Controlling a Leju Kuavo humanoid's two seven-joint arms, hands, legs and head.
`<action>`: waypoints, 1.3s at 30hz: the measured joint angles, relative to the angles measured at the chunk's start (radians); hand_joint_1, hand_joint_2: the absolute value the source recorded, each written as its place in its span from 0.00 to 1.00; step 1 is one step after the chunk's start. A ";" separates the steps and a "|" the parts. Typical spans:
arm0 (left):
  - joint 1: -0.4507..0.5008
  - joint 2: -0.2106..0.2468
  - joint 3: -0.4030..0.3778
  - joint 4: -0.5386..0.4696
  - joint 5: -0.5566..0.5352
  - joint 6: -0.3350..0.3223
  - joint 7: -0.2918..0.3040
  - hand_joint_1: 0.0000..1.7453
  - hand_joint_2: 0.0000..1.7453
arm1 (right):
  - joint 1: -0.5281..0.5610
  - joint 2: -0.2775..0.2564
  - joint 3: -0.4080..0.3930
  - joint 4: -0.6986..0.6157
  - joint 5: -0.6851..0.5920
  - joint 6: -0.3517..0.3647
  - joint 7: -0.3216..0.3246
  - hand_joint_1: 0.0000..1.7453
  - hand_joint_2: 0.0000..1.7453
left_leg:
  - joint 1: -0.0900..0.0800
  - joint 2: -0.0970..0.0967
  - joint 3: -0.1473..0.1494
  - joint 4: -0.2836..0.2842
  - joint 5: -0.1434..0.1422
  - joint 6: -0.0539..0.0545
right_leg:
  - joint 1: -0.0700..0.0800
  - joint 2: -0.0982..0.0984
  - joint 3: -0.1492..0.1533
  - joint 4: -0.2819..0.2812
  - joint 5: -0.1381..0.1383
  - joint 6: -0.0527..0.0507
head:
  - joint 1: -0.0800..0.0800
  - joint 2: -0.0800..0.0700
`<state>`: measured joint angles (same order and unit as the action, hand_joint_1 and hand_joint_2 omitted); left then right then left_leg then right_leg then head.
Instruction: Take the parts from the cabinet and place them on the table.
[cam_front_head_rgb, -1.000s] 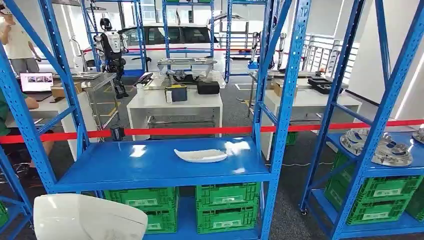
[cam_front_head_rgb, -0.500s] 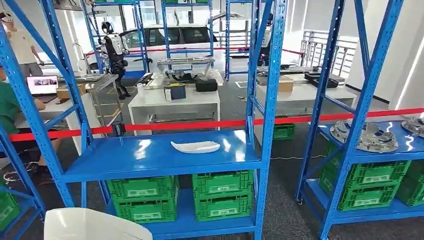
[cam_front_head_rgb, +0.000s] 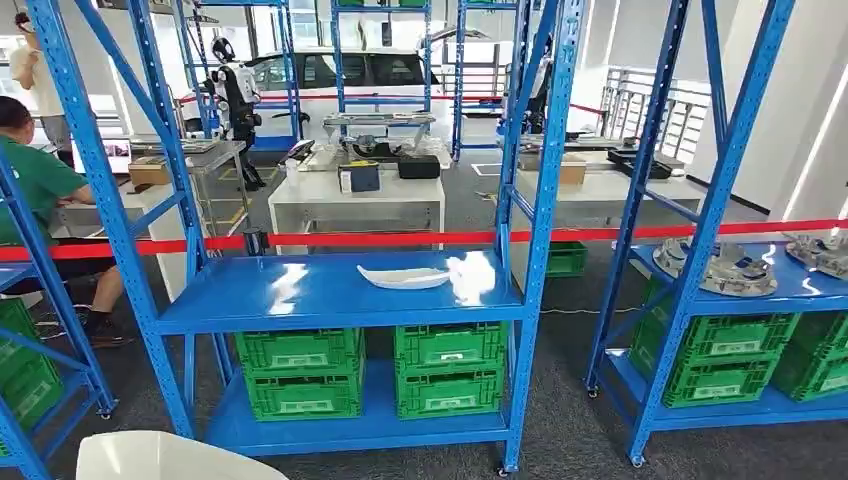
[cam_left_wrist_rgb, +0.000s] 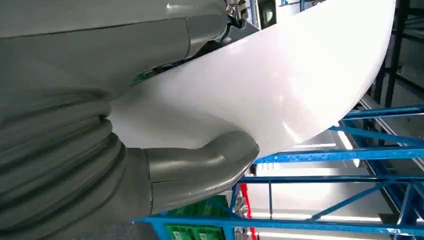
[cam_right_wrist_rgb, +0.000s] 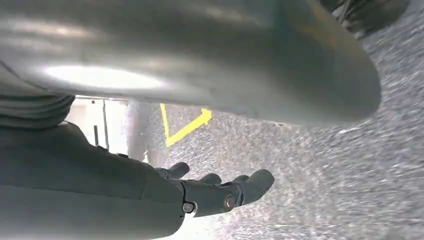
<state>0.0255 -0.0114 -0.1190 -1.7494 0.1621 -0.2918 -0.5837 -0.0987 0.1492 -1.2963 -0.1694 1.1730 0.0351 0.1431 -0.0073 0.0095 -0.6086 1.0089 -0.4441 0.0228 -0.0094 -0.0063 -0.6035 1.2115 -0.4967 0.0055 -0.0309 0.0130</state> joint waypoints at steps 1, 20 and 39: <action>0.000 0.000 0.000 0.000 0.000 0.000 0.000 1.00 1.00 | -0.001 0.000 0.000 0.000 0.000 0.000 0.000 0.00 0.00 | 0.001 0.000 -0.015 0.010 0.007 -0.005 | 0.000 0.001 0.066 -0.084 -0.005 -0.003 | 0.000 0.000; 0.006 0.006 0.075 -0.019 0.006 0.021 -0.035 1.00 1.00 | -0.018 0.026 0.052 0.000 0.051 0.035 -0.018 0.00 0.00 | -0.001 -0.010 0.167 -0.044 -0.119 -0.035 | 0.012 -0.009 -0.049 -0.205 0.109 -0.025 | -0.002 0.000; 0.027 0.014 0.076 0.003 0.015 0.016 -0.035 1.00 1.00 | -0.011 0.032 0.073 0.000 0.058 0.047 -0.026 0.00 0.00 | 0.005 -0.005 -0.026 0.048 -0.053 -0.049 | 0.006 -0.003 0.075 -0.210 -0.020 -0.047 | -0.003 0.000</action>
<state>0.0524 0.0023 -0.0427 -1.7464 0.1774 -0.2758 -0.6191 -0.1099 0.1812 -1.2230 -0.1694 1.2314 0.0816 0.1171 -0.0020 0.0046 -0.6351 1.0572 -0.4966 -0.0261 -0.0037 -0.0098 -0.5285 1.0011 -0.5168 -0.0414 -0.0343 0.0130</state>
